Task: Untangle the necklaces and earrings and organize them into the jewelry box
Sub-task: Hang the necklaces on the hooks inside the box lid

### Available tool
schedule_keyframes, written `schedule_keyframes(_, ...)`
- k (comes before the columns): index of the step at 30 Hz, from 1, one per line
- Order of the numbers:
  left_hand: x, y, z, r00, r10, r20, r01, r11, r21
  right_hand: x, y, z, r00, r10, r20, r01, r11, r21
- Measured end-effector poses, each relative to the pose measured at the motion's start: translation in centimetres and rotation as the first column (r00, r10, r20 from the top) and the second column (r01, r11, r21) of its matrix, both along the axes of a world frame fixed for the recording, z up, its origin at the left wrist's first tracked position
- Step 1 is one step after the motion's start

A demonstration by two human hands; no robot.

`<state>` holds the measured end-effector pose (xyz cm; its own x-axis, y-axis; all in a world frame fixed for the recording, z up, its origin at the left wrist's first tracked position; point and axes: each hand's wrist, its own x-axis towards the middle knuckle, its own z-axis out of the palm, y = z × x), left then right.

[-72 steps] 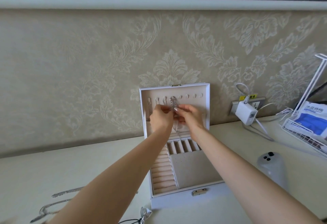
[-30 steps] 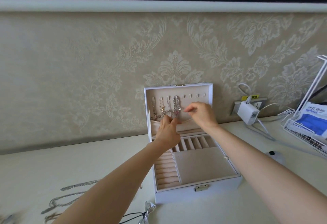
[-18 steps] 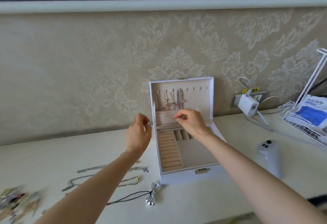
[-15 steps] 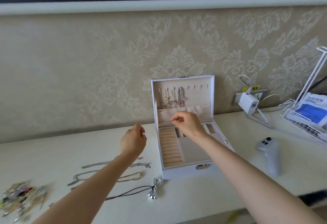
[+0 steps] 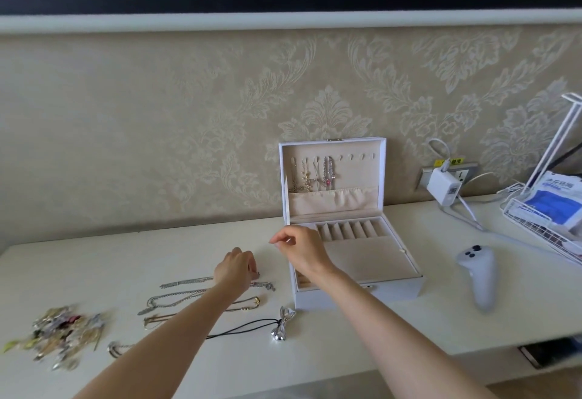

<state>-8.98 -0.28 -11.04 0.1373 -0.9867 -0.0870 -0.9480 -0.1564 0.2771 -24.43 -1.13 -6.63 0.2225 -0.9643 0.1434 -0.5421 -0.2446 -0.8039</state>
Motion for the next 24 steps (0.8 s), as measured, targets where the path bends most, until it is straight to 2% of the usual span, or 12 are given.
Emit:
schedule_keyframes(3,0.3,-0.5,-0.1,1.0,-0.007,-0.01,0.007,1.0,-0.017,-0.1,-0.1,-0.2,1.0,0.009,0.003,-0.009,1.0,0.001)
schedule_keyframes(5,0.4,-0.6,0.0,0.997,0.017,-0.077,-0.021,0.999,-0.044,-0.2,-0.2,-0.3,1.0,0.009,0.012,-0.009,1.0,0.007)
schedule_keyframes(8,0.4,-0.8,0.6,0.951,0.015,-0.308,-0.053,0.992,-0.117,-0.2,-0.3,-0.3,0.999,-0.011,0.031,0.01,1.0,0.029)
schedule_keyframes(10,-0.1,-0.8,1.5,0.84,-0.04,-0.541,-0.075,0.979,-0.189,-0.3,-0.4,0.0,0.998,-0.025,0.064,0.021,0.998,0.06)
schedule_keyframes(13,-1.3,-0.9,3.5,0.596,-0.134,-0.792,-0.111,0.963,-0.246,-0.3,-0.5,0.7,0.978,0.004,0.208,-0.051,0.974,0.223)
schedule_keyframes(15,-2.0,-1.1,4.3,0.425,-0.164,-0.89,-0.101,0.969,-0.227,-0.1,-0.7,1.1,0.948,0.009,0.317,-0.107,0.951,0.29)
schedule_keyframes(18,-2.4,-1.4,5.0,0.234,-0.148,-0.961,-0.111,0.978,-0.178,-0.2,-1.1,1.7,0.914,-0.04,0.403,-0.09,0.95,0.298)
schedule_keyframes(20,-2.4,-1.7,5.5,0.155,-0.143,-0.978,-0.146,0.975,-0.165,-0.5,-1.4,2.1,0.914,-0.055,0.402,-0.074,0.952,0.298)
schedule_keyframes(24,-2.6,-2.3,6.3,0.083,-0.146,-0.986,-0.209,0.965,-0.16,-1.5,-1.7,3.3,0.939,-0.075,0.335,-0.024,0.959,0.283)
